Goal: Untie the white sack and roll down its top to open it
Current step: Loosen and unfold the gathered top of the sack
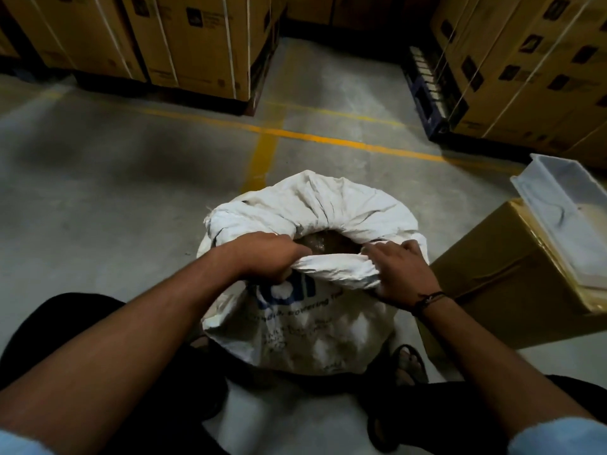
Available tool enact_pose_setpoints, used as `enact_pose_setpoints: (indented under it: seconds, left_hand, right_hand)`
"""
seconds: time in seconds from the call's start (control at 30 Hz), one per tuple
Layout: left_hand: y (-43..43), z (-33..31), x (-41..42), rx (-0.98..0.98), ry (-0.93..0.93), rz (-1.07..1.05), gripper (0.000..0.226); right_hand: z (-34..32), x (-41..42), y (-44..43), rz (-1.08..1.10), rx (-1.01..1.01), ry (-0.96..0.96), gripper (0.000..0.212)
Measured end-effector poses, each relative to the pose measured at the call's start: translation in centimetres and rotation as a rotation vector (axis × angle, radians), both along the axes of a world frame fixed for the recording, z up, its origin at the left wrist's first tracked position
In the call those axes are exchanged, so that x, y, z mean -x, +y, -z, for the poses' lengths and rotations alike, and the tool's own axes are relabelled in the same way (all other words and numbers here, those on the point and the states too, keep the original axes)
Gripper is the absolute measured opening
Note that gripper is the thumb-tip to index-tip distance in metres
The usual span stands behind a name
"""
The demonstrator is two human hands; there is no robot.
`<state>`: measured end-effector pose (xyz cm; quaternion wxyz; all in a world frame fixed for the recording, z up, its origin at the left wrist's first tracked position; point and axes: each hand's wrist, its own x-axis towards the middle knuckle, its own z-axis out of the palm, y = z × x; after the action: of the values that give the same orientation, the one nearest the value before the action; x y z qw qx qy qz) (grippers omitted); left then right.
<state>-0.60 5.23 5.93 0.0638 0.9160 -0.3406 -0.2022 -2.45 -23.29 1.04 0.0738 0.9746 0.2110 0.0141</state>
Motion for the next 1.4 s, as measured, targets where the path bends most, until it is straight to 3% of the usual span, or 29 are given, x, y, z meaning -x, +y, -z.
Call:
enact_pose_setpoints:
  seconds: [0.13, 0.2, 0.4, 0.57, 0.63, 0.8, 0.87, 0.97, 1.07, 1.17, 1.23, 1.3, 1.37, 1.4]
  left_hand:
    - [0.2, 0.0, -0.3, 0.082, 0.159, -0.038, 0.036]
    - [0.1, -0.2, -0.2, 0.128, 0.222, -0.038, 0.031]
    - [-0.5, -0.1, 0.1, 0.116, 0.275, 0.019, 0.016]
    - [-0.1, 0.3, 0.1, 0.108, 0.297, -0.084, 0.025]
    - [-0.3, 0.3, 0.0, 0.112, 0.288, -0.081, 0.026]
    - [0.6, 1.1, 0.1, 0.079, 0.101, -0.096, 0.044]
    - [0.7, 1.8, 0.1, 0.015, -0.070, -0.120, 0.047]
    - [0.1, 2.2, 0.3, -0.020, -0.293, -0.138, 0.047]
    - [-0.7, 3.5, 0.4, -0.025, -0.445, -0.145, 0.045]
    - [-0.9, 4.4, -0.3, -0.078, -0.343, -0.186, 0.050]
    - [-1.3, 3.9, -0.3, -0.068, -0.242, -0.151, 0.072]
    - [-2.8, 2.9, 0.3, 0.072, -0.203, -0.110, 0.092]
    - [-4.9, 2.7, 1.0, 0.255, -0.110, -0.150, 0.087]
    - [-5.8, 3.2, 1.0, 0.262, -0.074, -0.154, 0.080]
  right_hand:
    - [0.3, 1.0, 0.8, -0.121, -0.054, -0.050, 0.105]
    - [0.0, 1.7, 1.6, -0.189, -0.095, -0.097, 0.117]
    - [2.1, 0.9, 3.7, -0.198, -0.121, -0.206, 0.078]
    - [-3.0, -2.6, -0.7, -0.179, -0.060, -0.543, 0.029]
    - [-3.1, -2.7, -1.4, -0.185, -0.008, -0.605, 0.029]
    - [-2.3, -2.5, -0.4, -0.387, -0.056, -0.476, 0.036]
    - [-3.3, -2.1, -0.1, -0.333, -0.103, -0.328, 0.042]
    - [-4.1, -1.6, -0.3, -0.090, -0.169, 0.047, 0.065]
    - [-3.8, -2.0, -0.8, -0.039, -0.230, 0.270, 0.076]
    - [-4.3, -2.1, -0.8, -0.028, -0.138, 0.277, 0.091]
    - [-4.5, -1.4, -0.2, -0.064, -0.037, 0.146, 0.104]
    - [-4.1, -0.3, 1.0, -0.093, 0.097, 0.153, 0.120]
    - [-3.4, 0.2, 1.8, -0.127, 0.104, 0.255, 0.122]
    - [-3.4, 0.3, 2.0, -0.138, 0.009, 0.327, 0.117]
